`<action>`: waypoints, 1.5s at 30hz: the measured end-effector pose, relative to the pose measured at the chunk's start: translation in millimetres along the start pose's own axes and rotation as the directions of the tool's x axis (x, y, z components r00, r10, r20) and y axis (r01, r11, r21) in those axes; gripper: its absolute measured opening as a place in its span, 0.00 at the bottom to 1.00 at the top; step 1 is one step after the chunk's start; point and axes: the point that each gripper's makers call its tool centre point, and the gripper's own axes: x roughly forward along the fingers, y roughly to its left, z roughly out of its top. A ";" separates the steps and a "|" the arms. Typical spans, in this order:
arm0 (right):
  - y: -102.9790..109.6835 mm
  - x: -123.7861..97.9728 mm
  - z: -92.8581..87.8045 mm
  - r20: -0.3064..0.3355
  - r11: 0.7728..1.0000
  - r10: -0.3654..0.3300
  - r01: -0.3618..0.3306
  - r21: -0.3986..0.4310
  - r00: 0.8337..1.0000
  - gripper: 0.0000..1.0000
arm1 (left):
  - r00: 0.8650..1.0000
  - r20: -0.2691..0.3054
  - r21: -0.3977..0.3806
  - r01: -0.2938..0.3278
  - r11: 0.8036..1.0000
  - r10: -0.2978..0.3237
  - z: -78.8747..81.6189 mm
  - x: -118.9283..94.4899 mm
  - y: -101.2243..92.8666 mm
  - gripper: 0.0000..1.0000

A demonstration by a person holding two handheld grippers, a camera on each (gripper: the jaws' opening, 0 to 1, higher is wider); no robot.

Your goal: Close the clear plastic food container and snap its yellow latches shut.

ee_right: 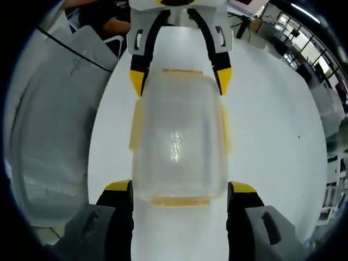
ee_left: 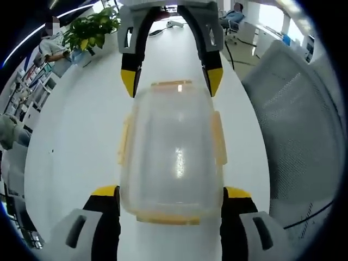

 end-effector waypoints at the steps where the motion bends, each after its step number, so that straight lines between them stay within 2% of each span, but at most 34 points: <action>1: -0.7 0.2 0.2 0.000 1.000 0.000 0.000 0.001 1.000 0.67 | 1.000 0.004 0.000 0.000 1.000 0.000 0.1 0.1 0.6 0.73; 19: -20.6 3.5 1.9 0.001 0.999 0.017 -0.017 0.027 1.000 0.67 | 1.000 0.008 0.006 0.004 1.000 -0.004 -2.5 1.5 19.9 0.73; 45: -80.3 7.3 4.0 0.018 0.999 0.002 -0.003 0.034 1.000 0.67 | 1.000 -0.010 0.011 0.000 1.000 0.000 -7.3 8.6 80.0 0.73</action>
